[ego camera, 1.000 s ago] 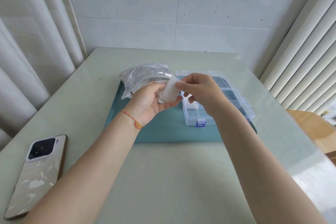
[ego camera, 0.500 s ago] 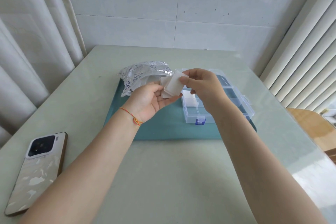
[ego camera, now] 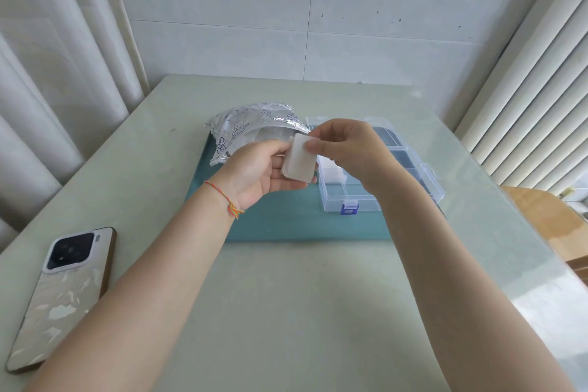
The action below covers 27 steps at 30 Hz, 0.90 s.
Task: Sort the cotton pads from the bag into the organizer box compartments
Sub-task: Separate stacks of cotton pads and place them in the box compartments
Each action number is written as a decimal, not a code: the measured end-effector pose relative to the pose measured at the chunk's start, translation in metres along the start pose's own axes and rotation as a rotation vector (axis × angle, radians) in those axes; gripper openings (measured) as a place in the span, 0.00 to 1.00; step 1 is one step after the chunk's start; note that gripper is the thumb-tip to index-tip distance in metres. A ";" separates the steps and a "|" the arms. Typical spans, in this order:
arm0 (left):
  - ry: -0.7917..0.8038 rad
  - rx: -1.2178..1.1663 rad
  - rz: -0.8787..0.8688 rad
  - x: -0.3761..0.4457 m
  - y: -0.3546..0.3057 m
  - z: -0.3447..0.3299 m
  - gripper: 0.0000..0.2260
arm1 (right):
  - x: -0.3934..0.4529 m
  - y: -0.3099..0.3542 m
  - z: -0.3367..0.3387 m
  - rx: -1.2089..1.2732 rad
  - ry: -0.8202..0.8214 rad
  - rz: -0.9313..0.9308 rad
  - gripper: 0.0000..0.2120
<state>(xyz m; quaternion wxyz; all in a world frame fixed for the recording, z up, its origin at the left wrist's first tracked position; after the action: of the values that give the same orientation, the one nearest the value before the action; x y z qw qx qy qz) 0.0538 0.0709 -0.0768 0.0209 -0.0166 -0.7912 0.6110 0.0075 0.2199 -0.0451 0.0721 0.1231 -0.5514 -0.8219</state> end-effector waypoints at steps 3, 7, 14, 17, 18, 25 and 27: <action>0.054 -0.026 -0.019 -0.002 -0.001 -0.004 0.14 | 0.002 -0.001 -0.001 -0.014 -0.048 0.015 0.02; 0.051 0.007 -0.073 -0.001 0.003 -0.005 0.10 | 0.005 -0.003 -0.007 -0.123 -0.131 0.065 0.04; -0.053 -0.050 -0.055 0.000 0.001 0.001 0.10 | -0.007 0.002 -0.022 -0.378 0.048 0.291 0.30; -0.031 -0.034 -0.042 0.000 0.001 0.000 0.15 | -0.009 -0.001 -0.030 -0.669 0.025 0.333 0.41; -0.020 -0.020 -0.041 0.000 0.001 0.000 0.16 | -0.009 -0.001 -0.032 -0.722 0.001 0.330 0.42; 0.015 -0.062 -0.021 -0.001 0.002 -0.002 0.14 | -0.005 -0.003 -0.031 -0.743 -0.073 0.351 0.33; 0.038 -0.088 -0.017 0.000 0.002 -0.003 0.14 | -0.006 -0.002 -0.031 -0.722 -0.090 0.359 0.33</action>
<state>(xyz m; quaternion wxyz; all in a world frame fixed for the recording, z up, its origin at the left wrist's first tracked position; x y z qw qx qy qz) 0.0544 0.0746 -0.0783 0.0403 -0.0220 -0.8170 0.5748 0.0226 0.1944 -0.0576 0.2289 -0.0444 -0.2427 -0.9416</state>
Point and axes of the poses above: each hand's wrist, its own x-axis towards the middle knuckle, its own z-axis out of the back of the hand, y = z × x, the point moved 4 cm from there along x, towards the middle knuckle, and after that the axes turned 14 degrees about -z, right-handed, at the moved point
